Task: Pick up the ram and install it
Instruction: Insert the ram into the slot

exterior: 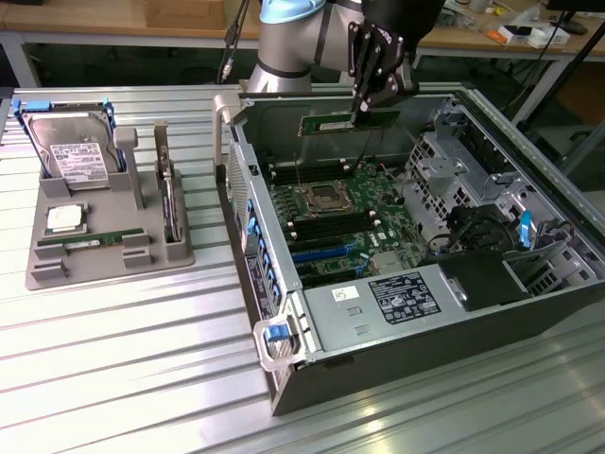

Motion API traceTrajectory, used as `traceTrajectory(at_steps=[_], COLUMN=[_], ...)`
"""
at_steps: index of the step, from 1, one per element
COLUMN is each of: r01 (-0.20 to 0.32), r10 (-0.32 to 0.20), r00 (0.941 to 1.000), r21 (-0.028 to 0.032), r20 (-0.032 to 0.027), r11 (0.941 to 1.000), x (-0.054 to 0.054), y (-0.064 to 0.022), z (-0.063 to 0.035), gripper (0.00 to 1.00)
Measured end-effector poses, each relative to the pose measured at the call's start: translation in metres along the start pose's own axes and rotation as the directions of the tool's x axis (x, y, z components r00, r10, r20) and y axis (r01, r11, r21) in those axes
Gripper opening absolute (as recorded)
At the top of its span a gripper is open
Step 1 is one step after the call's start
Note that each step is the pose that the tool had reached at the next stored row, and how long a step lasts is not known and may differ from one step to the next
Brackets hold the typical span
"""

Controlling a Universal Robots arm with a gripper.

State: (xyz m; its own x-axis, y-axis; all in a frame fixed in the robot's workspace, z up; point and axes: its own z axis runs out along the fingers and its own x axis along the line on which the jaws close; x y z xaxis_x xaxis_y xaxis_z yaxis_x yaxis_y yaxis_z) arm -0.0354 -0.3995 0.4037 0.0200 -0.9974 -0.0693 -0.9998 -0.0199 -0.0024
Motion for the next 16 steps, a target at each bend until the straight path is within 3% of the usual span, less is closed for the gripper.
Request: traceTrajectory(at_steps=[5, 9, 16], r01=[-0.001, -0.001, -0.010], r10=[0.001, 0.001, 0.010], r00=[1.0000, 1.0000, 0.9999], r21=[0.0001, 0.0003, 0.0009], r20=[0.0029, 0.0068, 0.0089], r11=[1.0000, 1.0000, 0.9999], x=[0.001, 0.002, 0.004], y=[-0.0023, -0.0133, -0.0143], z=[0.0157, 0.0240, 0.0442], gripper=[0.13, 0.13, 0.13])
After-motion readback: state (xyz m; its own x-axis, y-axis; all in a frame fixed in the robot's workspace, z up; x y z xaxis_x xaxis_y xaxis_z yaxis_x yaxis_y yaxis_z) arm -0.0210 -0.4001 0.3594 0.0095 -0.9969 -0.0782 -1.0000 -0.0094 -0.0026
